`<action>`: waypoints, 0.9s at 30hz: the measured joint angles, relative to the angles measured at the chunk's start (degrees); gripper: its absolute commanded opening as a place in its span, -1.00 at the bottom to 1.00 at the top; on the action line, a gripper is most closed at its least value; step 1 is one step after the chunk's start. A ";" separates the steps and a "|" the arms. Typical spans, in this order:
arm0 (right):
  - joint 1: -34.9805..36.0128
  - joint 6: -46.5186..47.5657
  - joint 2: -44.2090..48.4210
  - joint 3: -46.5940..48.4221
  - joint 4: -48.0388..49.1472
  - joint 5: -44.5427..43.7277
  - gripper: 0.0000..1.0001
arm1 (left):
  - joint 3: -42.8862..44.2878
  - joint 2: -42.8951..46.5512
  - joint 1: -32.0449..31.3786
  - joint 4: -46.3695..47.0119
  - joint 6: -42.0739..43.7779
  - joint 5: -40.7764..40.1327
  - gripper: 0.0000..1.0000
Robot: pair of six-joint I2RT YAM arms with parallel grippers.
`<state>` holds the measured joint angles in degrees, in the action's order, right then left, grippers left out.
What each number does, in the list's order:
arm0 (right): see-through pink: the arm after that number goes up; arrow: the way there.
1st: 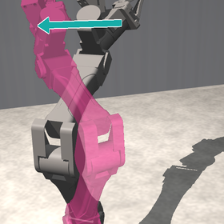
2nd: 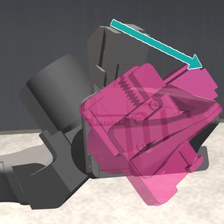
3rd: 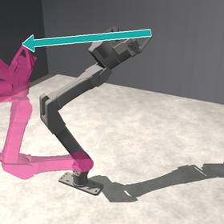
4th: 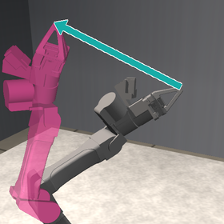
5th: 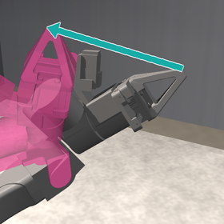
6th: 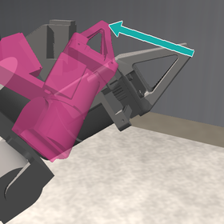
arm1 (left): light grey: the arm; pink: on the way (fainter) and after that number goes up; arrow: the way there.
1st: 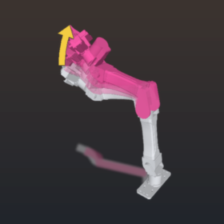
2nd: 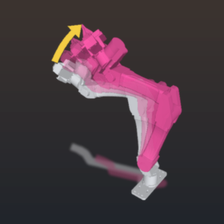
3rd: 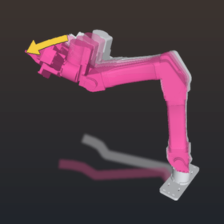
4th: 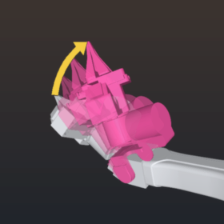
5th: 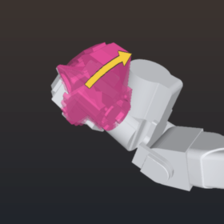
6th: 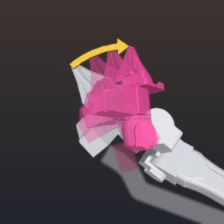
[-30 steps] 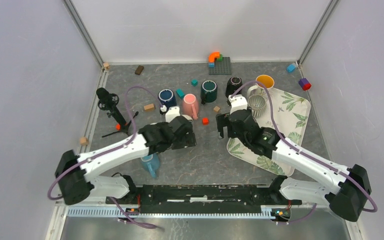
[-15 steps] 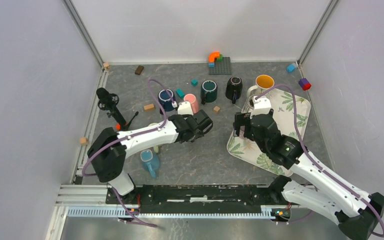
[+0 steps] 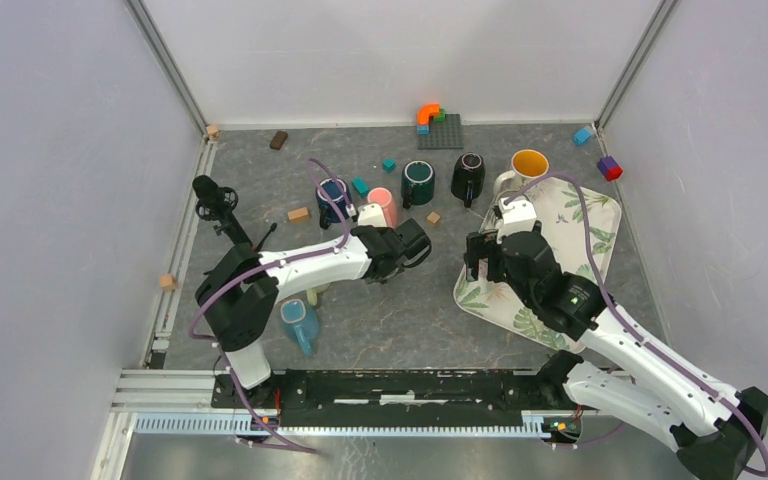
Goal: Turn the mug right side up
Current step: Turn over the cup at the center of the board.
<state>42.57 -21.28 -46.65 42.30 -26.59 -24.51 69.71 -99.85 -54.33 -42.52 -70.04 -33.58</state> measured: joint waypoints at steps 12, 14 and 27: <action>-0.33 0.04 0.02 -1.36 0.37 1.84 0.96 | -0.20 -0.79 1.53 0.90 0.28 -0.76 -0.83; -0.33 0.02 0.00 -1.51 0.42 2.03 0.96 | -0.48 -0.72 1.60 1.75 0.76 -0.83 -0.95; -0.90 -1.92 -0.52 -2.54 4.50 6.19 0.96 | -11.13 10.54 1.66 12.74 9.38 4.37 -0.96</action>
<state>41.67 -23.20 -47.18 39.77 -22.09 -18.33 58.59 -89.32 -52.66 -29.78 -60.66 -29.21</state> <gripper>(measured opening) 0.979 0.255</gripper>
